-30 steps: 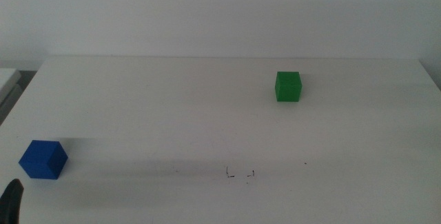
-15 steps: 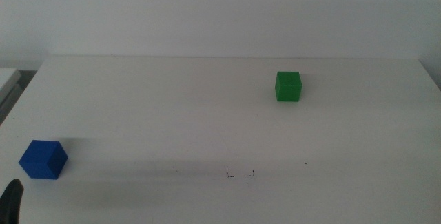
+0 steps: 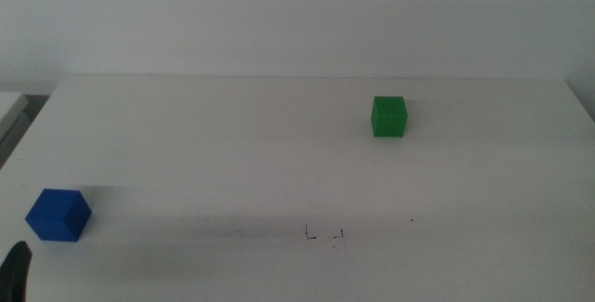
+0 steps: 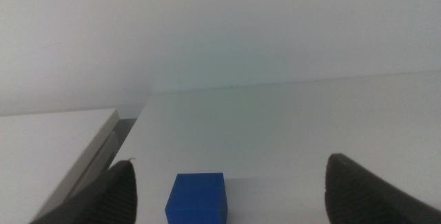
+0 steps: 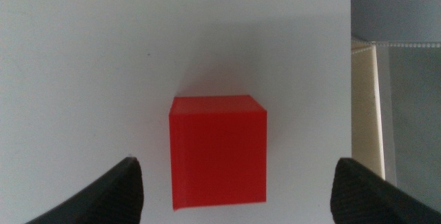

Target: Stack red cubes first, then green, then blue cubes in a specific spot.

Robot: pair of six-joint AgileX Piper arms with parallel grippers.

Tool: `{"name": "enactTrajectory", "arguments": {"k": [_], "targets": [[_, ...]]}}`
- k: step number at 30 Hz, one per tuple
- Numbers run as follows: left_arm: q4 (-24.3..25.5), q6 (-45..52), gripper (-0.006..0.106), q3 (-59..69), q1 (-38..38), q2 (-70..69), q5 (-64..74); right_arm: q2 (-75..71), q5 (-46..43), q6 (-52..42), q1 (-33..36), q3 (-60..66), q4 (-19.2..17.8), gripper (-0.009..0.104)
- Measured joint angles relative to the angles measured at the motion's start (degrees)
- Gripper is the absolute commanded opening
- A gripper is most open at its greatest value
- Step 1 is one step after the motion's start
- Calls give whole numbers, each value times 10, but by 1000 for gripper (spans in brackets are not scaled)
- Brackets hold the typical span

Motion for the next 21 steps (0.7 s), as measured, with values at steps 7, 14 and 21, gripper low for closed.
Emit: {"name": "enactTrajectory", "arguments": {"k": [7,14,21], "targets": [[0,0,92,0,0,0,0,35,-8,-2,0,0,-7,89],[0,0,92,0,0,0,0,45,-30,-3,0,25,-15,89],[0,0,92,0,0,0,0,46,-92,-5,0,51,-11,88]]}}
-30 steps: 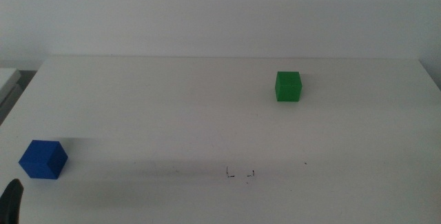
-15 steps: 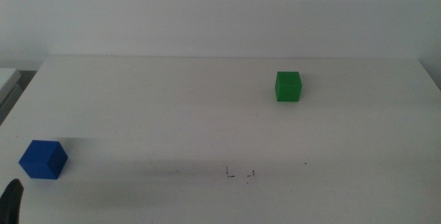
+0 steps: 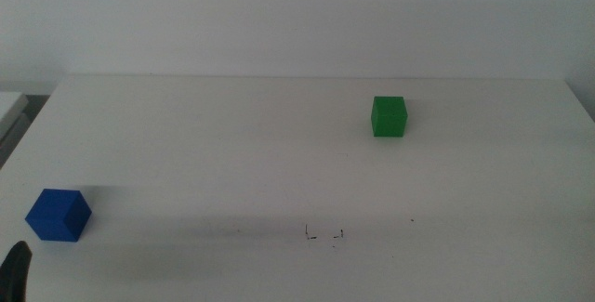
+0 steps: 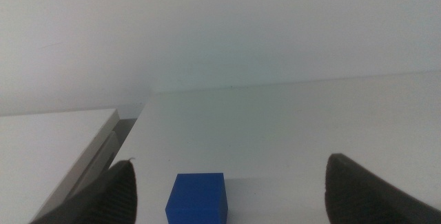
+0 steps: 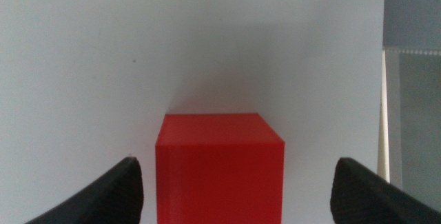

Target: Stack red cubes first, then green, then blue cubes in a specific spot.

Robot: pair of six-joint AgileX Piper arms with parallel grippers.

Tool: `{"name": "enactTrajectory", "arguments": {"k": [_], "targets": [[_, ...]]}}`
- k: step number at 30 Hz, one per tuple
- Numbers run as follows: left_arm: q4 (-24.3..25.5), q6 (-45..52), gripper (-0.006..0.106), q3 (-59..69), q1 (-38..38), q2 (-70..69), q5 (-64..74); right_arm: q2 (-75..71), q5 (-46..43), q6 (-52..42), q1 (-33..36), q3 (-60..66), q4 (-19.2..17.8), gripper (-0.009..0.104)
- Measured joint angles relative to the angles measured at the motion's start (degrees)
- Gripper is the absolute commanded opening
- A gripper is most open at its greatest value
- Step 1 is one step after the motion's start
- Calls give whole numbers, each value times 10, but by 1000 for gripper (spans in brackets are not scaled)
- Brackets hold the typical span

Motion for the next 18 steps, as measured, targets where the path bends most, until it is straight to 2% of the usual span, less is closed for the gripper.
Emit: {"name": "enactTrajectory", "arguments": {"k": [8,11,13,18], "targets": [[0,0,92,0,0,0,0,15,-31,0,0,24,1,88],[0,0,92,0,0,0,0,22,-36,0,0,24,1,81],[0,0,92,0,0,0,0,27,-36,0,0,24,2,70],[0,0,92,0,0,0,0,32,-42,0,0,28,2,23]]}}
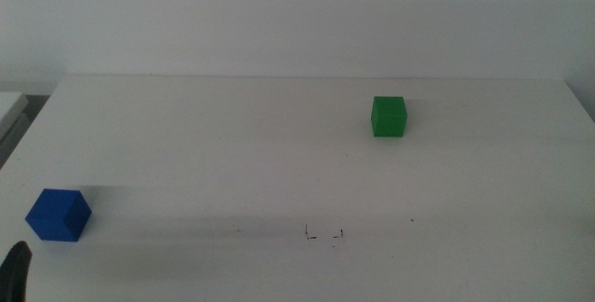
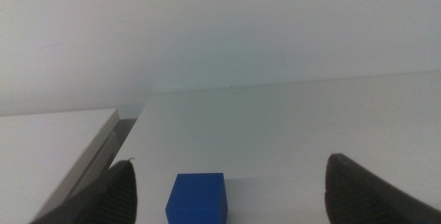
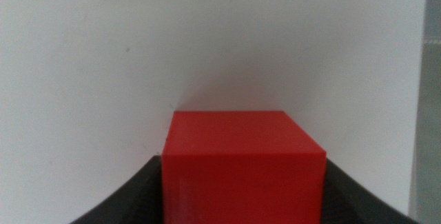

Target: Stack red cubes first, then green, then blue cubes in a specific spot.

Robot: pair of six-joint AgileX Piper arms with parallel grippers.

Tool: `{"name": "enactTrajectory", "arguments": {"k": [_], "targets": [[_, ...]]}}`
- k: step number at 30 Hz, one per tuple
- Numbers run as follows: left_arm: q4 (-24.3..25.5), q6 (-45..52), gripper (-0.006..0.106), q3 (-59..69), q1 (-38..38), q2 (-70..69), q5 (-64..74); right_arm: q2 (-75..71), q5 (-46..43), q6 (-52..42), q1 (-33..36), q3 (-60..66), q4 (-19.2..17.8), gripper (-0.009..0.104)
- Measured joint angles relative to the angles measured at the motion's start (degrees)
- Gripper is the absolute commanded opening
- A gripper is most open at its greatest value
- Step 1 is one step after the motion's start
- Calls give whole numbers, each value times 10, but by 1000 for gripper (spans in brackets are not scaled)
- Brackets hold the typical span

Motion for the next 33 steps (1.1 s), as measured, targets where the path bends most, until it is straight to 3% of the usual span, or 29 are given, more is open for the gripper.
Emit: {"name": "enactTrajectory", "arguments": {"k": [1,6,9,16,23,33], "targets": [[0,0,92,0,0,0,0,0,0,0,0,0,4,14],[0,0,92,0,0,0,0,-17,36,9,28,-7,14,13],[0,0,92,0,0,0,0,-40,95,70,81,-51,10,13],[0,0,92,0,0,0,0,-27,246,333,307,-218,-62,13],[0,0,92,0,0,0,0,109,295,509,479,-392,-74,13],[0,0,92,0,0,0,0,296,293,582,615,-580,-34,13]]}}
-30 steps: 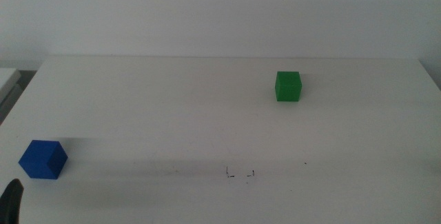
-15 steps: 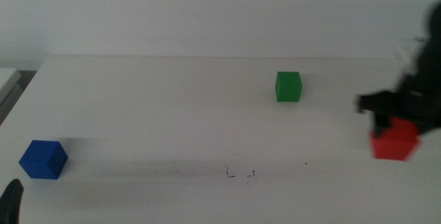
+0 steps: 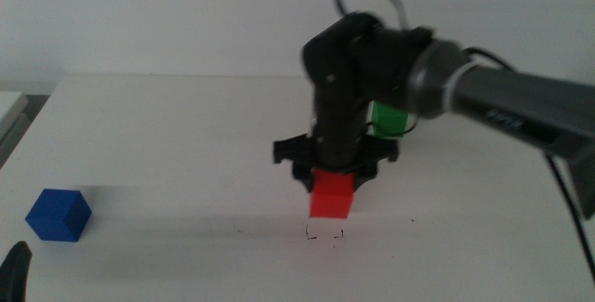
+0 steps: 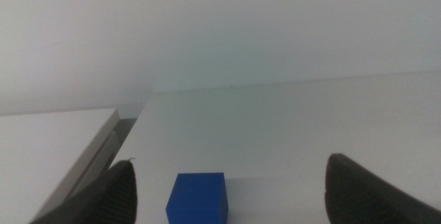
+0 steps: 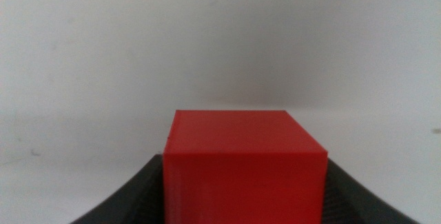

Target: Stack red cubes first, then green, then blue cubes in a specific spot.

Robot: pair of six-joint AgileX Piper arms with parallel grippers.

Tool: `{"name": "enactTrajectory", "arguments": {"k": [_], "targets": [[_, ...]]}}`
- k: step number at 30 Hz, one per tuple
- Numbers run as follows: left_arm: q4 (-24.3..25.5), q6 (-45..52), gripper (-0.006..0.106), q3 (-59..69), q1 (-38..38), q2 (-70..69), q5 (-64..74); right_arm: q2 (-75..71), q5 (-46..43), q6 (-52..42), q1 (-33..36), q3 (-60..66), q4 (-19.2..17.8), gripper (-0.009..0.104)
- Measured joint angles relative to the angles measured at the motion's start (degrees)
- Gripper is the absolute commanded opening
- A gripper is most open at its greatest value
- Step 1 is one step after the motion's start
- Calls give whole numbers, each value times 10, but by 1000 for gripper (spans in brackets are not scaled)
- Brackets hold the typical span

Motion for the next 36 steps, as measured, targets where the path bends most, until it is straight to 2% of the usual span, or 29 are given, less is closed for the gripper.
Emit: {"name": "enactTrajectory", "arguments": {"k": [4,8,20,33,35,36], "targets": [[0,0,92,0,0,0,0,22,1,28,17,-12,2,13],[0,0,92,0,0,0,0,26,2,52,19,-13,-16,13],[0,0,92,0,0,0,0,46,-4,54,19,-13,-37,13],[0,0,92,0,0,0,0,66,-15,42,19,-13,-30,13],[0,0,92,0,0,0,0,66,-16,38,19,-13,-30,20],[0,0,92,0,0,0,0,66,-16,37,19,-13,-30,30]]}}
